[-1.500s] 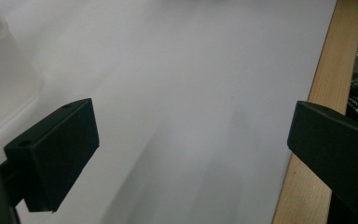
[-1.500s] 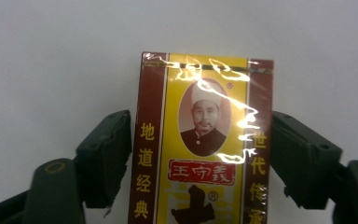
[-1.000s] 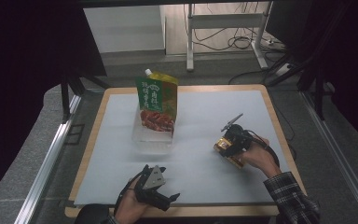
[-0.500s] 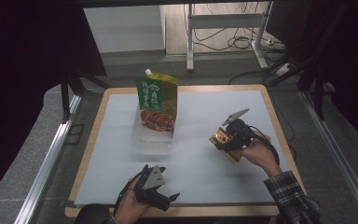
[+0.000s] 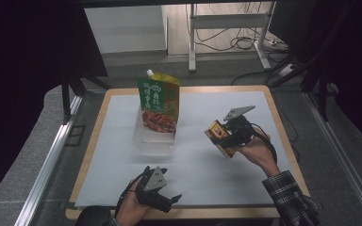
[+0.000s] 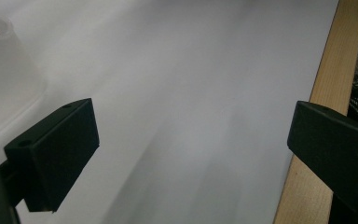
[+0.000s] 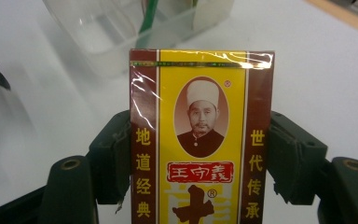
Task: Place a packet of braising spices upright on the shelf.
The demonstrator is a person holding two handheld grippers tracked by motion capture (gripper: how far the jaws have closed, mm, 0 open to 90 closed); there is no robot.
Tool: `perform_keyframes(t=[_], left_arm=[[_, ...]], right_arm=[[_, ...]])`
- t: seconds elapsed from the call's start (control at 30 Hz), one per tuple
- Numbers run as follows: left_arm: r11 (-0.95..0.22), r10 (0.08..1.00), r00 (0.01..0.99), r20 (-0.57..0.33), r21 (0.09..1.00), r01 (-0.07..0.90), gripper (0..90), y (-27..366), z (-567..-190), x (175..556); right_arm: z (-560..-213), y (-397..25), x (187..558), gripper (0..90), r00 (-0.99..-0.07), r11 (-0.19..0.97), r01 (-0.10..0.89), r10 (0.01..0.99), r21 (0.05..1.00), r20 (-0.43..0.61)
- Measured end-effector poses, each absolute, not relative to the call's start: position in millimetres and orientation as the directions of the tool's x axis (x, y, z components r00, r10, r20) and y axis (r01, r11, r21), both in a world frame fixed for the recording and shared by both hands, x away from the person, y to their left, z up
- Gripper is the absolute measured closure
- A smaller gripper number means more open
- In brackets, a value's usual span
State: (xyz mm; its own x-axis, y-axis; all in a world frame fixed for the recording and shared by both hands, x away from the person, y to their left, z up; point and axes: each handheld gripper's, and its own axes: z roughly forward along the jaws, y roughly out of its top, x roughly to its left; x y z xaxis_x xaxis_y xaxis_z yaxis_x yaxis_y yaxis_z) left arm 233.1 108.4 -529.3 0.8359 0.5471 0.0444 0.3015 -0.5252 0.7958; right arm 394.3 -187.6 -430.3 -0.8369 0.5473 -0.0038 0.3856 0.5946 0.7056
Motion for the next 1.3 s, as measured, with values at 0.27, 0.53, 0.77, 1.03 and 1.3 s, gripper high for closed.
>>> perform_keyframes(t=[0.27,0.53,0.77,1.03,1.3], left_arm=[[-0.526,0.546,0.837,0.044,0.796,0.301,1.6,108.1,-529.7,233.4],[-0.522,0.547,0.836,0.041,0.797,0.302,1.6,107.9,-529.7,233.0],[-0.528,0.544,0.838,0.045,0.795,0.300,1.6,108.4,-529.4,233.2],[-0.524,0.545,0.838,0.041,0.797,0.302,1.6,108.6,-529.2,232.9],[-0.518,0.544,0.838,0.037,0.801,0.300,1.5,109.3,-528.6,232.7]], right_arm=[[-421.7,-181.2,394.2,32.0,-0.843,0.552,0.350,0.538,0.756,-0.002],[-414.6,-166.9,393.9,32.0,-0.850,0.500,0.309,0.528,0.809,-0.001],[-407.3,-152.8,393.4,32.0,-0.859,0.466,0.272,0.511,0.842,-0.006],[-400.1,-134.4,393.4,32.0,-0.871,0.432,0.224,0.490,0.874,-0.019],[-398.7,-116.7,395.3,32.0,-0.877,0.394,0.196,0.480,0.898,-0.018]])
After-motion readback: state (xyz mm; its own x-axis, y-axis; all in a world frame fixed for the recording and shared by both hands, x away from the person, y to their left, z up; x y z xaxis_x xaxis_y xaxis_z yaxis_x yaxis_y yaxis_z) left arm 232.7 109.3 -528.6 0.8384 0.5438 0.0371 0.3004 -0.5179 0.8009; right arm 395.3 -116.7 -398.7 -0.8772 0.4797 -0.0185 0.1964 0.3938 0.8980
